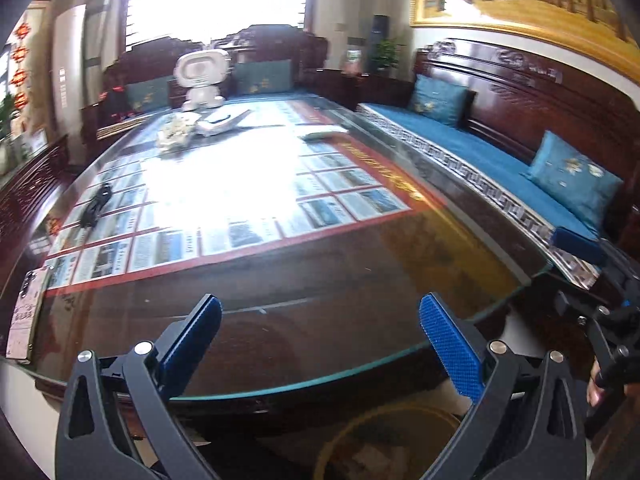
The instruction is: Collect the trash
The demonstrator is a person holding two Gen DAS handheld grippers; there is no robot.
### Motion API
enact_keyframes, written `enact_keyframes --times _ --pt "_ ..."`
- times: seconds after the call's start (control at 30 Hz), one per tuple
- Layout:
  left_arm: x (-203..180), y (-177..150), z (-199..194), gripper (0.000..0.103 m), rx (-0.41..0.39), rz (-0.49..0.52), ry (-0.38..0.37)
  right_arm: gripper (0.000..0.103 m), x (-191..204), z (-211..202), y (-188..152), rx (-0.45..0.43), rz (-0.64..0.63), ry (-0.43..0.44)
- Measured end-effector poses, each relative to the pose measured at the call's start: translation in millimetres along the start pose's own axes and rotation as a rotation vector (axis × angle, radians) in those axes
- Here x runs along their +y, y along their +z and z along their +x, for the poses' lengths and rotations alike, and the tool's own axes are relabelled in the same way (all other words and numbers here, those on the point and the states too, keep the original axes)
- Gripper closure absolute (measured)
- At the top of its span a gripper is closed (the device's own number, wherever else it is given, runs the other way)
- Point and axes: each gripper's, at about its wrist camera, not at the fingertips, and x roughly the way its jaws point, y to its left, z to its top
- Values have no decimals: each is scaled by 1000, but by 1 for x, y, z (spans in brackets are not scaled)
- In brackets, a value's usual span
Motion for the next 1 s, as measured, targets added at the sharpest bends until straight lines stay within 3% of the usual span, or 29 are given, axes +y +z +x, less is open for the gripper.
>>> enact_keyframes --times 0.13,0.23,0.3,0.43,0.57,0.77,0.87,1.0 --pt "-3 3 10 4 -22 10 192 8 -7 20 1 17 19 -35" --pt "-13 1 17 4 -51 75 396 8 -15 32 -2 46 57 -16" --pt "-15 1 21 4 -66 111 446 8 -20 39 -1 60 79 -5" --pt "-11 5 33 4 -31 112 397 8 -28 47 -1 81 97 -8" --pt "-3 3 38 4 1 60 396 8 -31 50 -1 94 104 -14" --pt "9 5 46 4 50 -14 326 8 -35 56 -4 118 117 -23" --pt "15 7 53 4 91 -48 256 8 -36 59 0 123 118 -30" --pt "31 10 56 4 83 -99 251 8 -35 61 7 113 105 -45"
